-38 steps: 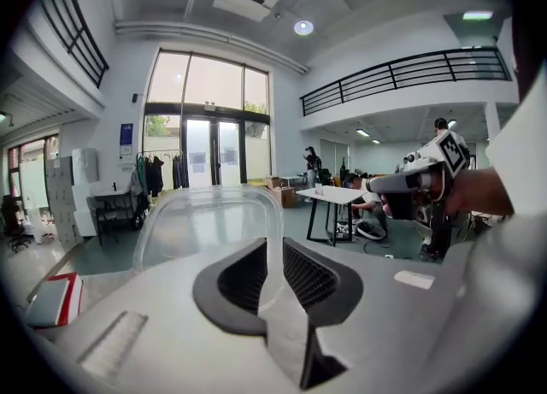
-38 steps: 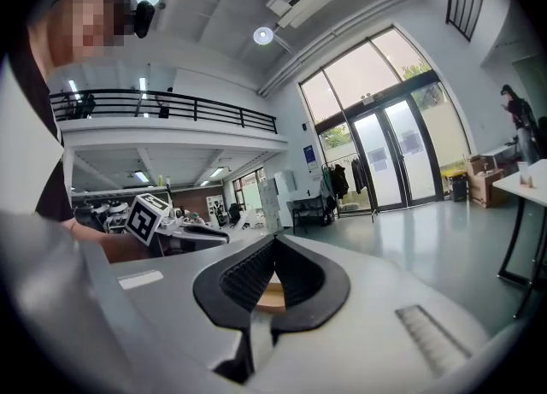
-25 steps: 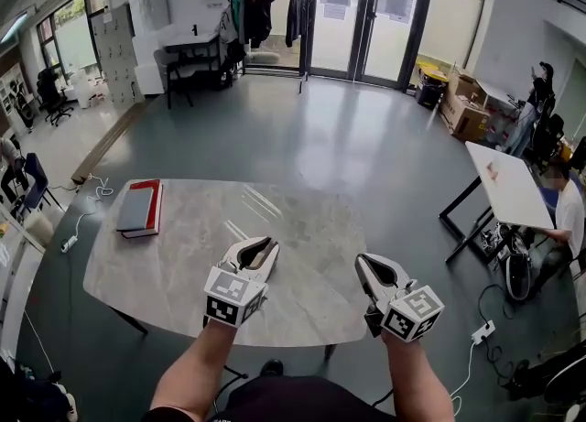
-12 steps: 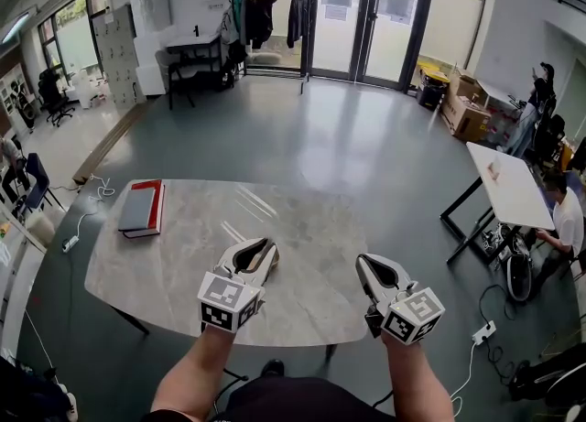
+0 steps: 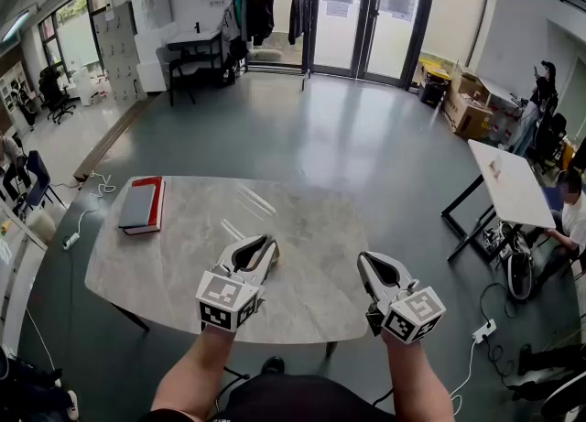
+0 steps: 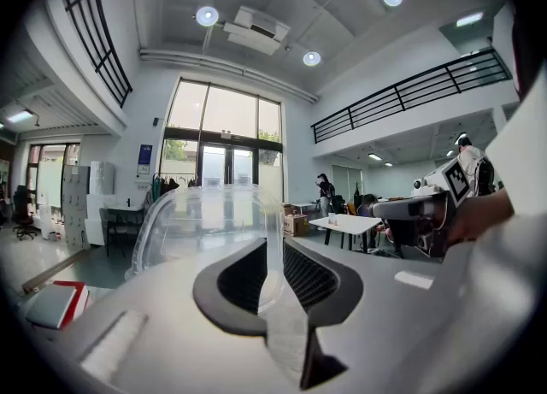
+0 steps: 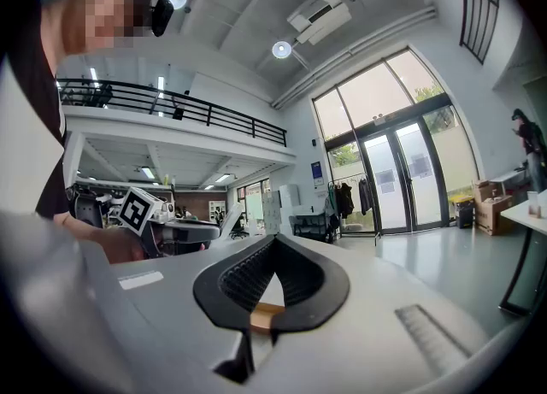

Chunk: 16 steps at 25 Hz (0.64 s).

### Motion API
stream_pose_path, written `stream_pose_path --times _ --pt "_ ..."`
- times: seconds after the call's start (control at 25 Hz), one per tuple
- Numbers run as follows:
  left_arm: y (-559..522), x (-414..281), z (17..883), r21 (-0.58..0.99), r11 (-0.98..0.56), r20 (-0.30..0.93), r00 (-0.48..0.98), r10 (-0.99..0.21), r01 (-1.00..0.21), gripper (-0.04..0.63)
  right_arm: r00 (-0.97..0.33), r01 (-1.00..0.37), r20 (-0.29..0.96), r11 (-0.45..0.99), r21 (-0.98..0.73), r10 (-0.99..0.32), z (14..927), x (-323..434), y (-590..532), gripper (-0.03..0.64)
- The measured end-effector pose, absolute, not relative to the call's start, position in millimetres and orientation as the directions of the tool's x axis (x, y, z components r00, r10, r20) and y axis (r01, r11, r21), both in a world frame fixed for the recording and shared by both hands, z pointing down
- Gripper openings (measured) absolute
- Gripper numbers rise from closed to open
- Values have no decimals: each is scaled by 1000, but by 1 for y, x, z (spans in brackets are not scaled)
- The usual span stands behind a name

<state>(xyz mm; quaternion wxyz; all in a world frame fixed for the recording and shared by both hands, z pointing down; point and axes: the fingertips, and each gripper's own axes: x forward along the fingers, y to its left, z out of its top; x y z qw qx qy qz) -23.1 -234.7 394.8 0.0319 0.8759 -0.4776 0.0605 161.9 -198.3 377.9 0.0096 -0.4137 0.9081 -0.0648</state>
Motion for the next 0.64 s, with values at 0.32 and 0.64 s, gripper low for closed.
stream_pose_path --times 0.32,0.64 --pt "-228 -26 391 10 -536 127 533 -837 -844 58 -653 -751 18 645 -138 -757 377 164 -197 11" --pt "-224 -24 380 -1 -528 114 525 -844 -849 58 -649 -754 3 643 -134 -761 371 173 -193 11"
